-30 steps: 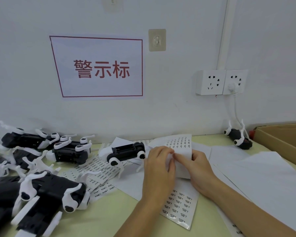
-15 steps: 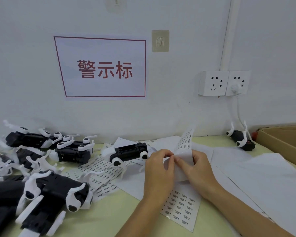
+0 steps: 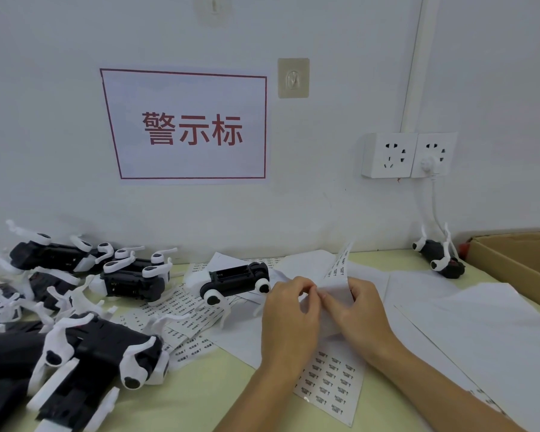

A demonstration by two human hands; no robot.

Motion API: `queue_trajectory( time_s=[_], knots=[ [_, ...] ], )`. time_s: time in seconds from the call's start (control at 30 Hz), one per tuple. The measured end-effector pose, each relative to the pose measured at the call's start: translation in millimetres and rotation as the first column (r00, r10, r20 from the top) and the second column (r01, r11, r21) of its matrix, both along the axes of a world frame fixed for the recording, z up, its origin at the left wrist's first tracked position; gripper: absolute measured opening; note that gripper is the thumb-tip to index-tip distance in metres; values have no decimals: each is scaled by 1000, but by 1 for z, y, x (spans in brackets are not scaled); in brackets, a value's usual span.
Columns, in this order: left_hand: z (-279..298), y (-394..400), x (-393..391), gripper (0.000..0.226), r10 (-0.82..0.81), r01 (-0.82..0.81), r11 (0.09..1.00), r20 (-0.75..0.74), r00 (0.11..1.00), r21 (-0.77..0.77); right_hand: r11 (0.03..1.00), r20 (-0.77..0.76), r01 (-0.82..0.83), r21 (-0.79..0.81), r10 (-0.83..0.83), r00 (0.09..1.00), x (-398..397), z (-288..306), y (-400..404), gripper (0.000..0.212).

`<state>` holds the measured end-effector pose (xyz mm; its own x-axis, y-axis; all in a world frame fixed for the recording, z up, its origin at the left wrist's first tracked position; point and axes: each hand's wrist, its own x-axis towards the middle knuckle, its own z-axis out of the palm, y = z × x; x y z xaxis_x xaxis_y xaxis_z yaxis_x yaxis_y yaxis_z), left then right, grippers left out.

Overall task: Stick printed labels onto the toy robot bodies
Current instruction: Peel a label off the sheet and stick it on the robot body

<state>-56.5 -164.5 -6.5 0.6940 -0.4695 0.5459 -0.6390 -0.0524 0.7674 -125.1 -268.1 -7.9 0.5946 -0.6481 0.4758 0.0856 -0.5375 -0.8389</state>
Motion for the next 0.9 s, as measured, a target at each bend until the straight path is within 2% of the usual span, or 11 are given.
queue_trajectory(
  time_s=[0.13,0.37,0.5,0.67,0.9],
  knots=[
    [-1,-1,0,16,-10,11,1000,-30,1000,24,1000,-12,0,-4,0,1000,0,0,0,21],
    [-2,-1,3,16,-33,33,999,3,999,8,1000,3,8,30,-8,1000,0,-1,-1,13],
    [-2,-2,6,20,-38,37,999,-66,997,-21,999,15,-3,41,3,1000,-1,-1,-1,18],
    [0,-3,7,23,-37,28,997,-137,990,-66,998,-13,-21,63,22,1000,-2,1,1,10],
    [0,-3,6,19,-53,46,996,-99,994,-71,990,-15,-39,132,41,999,-5,4,2,10]
  ],
)
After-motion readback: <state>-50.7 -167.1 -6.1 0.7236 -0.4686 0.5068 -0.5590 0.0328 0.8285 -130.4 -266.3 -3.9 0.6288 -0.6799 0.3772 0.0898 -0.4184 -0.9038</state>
